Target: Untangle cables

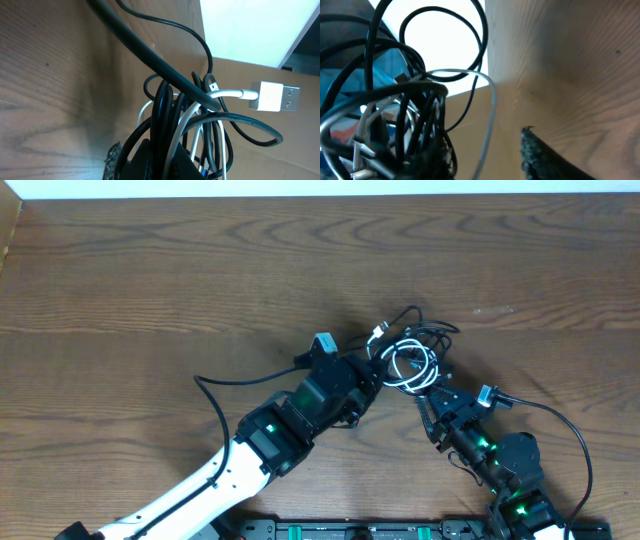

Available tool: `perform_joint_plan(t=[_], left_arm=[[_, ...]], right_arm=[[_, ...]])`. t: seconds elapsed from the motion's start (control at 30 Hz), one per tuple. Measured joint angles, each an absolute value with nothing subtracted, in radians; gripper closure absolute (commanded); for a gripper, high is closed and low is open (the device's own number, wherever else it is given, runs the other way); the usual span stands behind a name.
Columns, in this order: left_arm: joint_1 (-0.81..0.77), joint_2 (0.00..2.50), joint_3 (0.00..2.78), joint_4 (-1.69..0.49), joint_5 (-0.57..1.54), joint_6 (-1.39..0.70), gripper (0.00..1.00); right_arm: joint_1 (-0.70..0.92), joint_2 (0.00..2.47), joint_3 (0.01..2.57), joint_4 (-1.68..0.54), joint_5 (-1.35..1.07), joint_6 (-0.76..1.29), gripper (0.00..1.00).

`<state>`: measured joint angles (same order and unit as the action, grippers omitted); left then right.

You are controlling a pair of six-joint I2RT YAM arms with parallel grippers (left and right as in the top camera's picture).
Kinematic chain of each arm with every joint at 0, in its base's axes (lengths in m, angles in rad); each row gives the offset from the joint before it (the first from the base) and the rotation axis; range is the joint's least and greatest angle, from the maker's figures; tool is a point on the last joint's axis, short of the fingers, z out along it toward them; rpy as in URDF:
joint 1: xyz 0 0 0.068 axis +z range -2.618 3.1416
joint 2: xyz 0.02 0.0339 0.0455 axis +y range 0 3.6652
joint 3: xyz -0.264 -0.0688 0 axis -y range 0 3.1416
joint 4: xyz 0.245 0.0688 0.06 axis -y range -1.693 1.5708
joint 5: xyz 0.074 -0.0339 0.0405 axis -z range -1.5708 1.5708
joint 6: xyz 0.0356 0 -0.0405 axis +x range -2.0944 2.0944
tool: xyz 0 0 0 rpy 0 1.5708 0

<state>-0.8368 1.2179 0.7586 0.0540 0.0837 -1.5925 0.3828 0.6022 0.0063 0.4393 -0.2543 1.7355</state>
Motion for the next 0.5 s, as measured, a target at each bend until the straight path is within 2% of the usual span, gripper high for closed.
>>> perform_joint_plan(t=[0.33,0.5], left_arm=[[-0.841,1.254,0.759,0.055,0.046,-1.575,0.92],[-0.816,1.255,0.759,0.049,0.007,-1.49,0.92]], right_arm=[[0.383,0.602,0.006,0.442,-0.253,1.691,0.99],[0.375,0.602,0.006,0.337,-0.201,1.562,0.99]])
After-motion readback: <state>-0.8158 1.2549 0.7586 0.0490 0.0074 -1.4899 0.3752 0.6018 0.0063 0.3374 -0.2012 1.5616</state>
